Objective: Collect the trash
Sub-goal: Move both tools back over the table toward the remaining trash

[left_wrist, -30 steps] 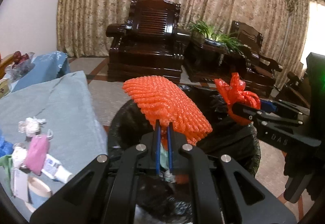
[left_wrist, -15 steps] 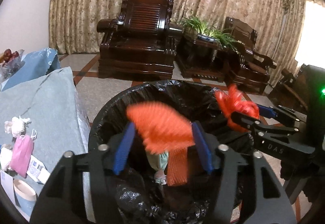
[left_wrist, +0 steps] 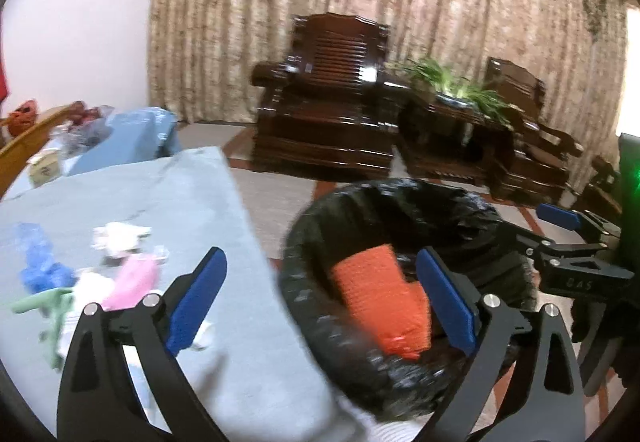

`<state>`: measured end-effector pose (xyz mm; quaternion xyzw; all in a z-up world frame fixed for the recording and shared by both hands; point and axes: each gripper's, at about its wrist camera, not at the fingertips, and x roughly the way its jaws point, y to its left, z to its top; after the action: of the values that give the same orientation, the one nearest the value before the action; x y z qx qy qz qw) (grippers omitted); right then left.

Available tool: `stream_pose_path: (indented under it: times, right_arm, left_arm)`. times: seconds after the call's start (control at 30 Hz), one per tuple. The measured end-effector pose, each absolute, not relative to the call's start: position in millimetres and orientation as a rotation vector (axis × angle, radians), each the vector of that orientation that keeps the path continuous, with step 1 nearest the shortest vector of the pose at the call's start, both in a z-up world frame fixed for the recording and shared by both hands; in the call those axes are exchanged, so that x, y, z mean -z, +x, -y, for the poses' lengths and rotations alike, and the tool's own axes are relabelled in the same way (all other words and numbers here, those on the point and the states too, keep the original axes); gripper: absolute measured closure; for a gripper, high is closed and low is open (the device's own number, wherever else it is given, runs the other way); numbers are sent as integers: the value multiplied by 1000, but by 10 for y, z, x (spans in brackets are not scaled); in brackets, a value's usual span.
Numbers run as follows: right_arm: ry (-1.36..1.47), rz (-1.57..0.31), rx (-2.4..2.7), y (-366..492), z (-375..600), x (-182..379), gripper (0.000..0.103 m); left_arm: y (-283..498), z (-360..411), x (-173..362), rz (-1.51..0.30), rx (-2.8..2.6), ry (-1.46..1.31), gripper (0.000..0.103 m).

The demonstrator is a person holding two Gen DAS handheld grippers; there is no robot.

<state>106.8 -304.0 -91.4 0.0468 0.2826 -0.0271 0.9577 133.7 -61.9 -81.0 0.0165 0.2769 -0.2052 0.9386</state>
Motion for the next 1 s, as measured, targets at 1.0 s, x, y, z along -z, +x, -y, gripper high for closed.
stream_pose_path:
  times: [1.0]
  right_arm:
    - [-33, -605, -271, 1432, 1319, 1084, 6]
  left_arm:
    - [1298, -1016, 1247, -656, -29, 19, 9]
